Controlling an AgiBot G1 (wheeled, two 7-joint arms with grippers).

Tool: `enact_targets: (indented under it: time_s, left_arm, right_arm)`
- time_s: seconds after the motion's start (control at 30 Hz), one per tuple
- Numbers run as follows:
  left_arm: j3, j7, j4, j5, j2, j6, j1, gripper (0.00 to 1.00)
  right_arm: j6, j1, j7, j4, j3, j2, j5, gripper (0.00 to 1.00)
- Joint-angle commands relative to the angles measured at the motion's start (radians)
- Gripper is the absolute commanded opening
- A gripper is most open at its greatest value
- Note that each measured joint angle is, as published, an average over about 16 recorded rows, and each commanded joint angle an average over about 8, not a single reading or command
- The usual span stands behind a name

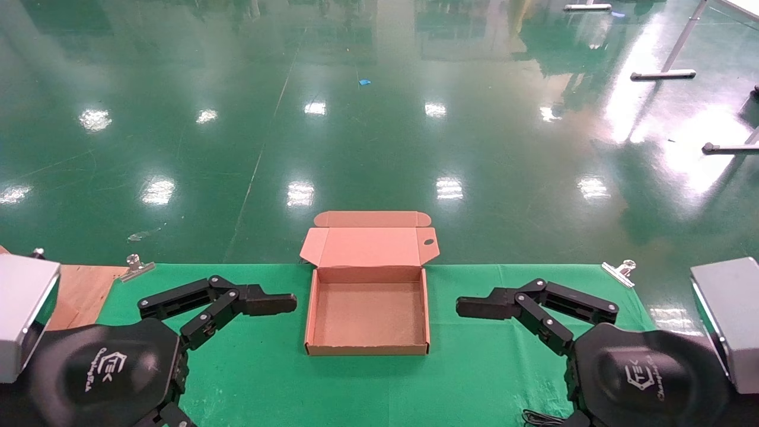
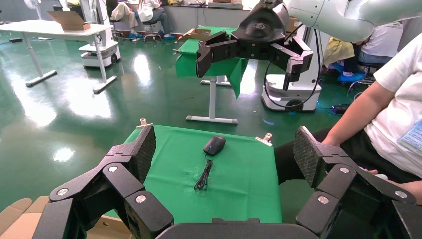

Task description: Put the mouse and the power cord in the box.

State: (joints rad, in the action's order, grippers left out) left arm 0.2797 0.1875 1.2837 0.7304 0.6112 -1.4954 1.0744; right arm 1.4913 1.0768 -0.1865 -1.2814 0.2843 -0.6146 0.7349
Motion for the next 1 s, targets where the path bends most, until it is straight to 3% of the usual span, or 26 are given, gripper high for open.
enact_targets:
  time_s: [0.03,1.0]
  left_arm:
    - [0.000,0.000,0.000,0.000,0.000,0.000,0.000,1.00]
    - [0.000,0.000,0.000,0.000,0.000,0.000,0.000,1.00]
  right_arm:
    - [0.000,0.000,0.000,0.000,0.000,0.000,0.000,1.00]
    - [0.000,0.000,0.000,0.000,0.000,0.000,0.000,1.00]
